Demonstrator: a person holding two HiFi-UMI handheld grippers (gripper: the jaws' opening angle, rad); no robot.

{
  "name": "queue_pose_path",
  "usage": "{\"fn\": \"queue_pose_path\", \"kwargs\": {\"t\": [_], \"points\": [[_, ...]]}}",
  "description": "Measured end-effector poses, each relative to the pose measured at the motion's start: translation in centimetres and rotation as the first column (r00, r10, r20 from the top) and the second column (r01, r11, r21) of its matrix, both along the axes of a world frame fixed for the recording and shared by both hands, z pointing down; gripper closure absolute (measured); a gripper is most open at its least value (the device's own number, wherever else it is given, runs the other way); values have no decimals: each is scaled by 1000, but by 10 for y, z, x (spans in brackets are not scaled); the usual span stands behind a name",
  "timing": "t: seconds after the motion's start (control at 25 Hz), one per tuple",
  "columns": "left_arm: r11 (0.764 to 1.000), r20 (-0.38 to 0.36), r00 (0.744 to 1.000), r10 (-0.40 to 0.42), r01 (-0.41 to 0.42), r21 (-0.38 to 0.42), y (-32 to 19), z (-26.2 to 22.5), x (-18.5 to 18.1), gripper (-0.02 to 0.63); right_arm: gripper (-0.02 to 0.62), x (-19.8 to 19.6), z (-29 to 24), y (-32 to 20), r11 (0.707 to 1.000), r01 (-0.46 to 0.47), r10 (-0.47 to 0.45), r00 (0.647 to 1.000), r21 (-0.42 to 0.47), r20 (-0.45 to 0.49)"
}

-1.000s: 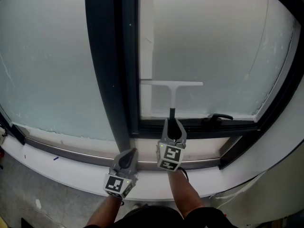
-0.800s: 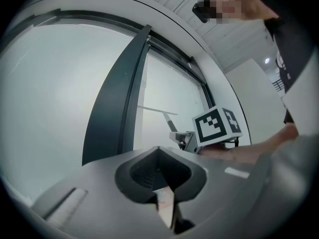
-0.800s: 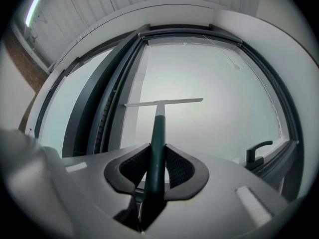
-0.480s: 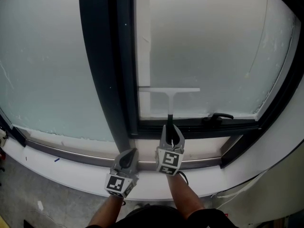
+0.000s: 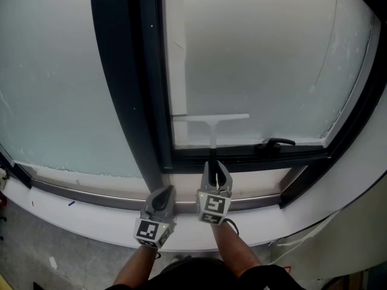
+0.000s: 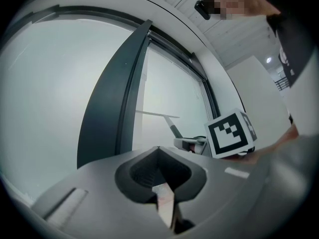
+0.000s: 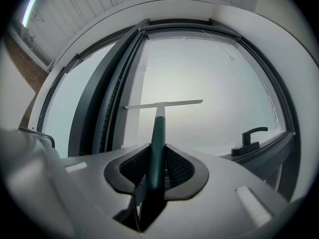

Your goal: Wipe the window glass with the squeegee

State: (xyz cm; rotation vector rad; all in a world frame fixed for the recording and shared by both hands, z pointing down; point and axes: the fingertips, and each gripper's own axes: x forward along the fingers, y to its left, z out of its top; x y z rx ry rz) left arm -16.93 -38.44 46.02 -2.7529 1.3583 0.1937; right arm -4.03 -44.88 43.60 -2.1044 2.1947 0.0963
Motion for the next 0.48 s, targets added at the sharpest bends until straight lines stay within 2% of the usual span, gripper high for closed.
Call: {"fn": "queue_pose_path", "kwargs": {"t": [0.36, 0.48], "points": [[1000, 0, 1000, 7, -7, -23, 3, 12, -4, 607, 500, 1, 26, 4, 999, -17, 16, 1000, -44, -22], [999, 7, 1000, 8, -7, -31, 6, 11, -5, 606, 500, -1, 27, 6, 999, -16, 16, 1000, -50, 0]]}}
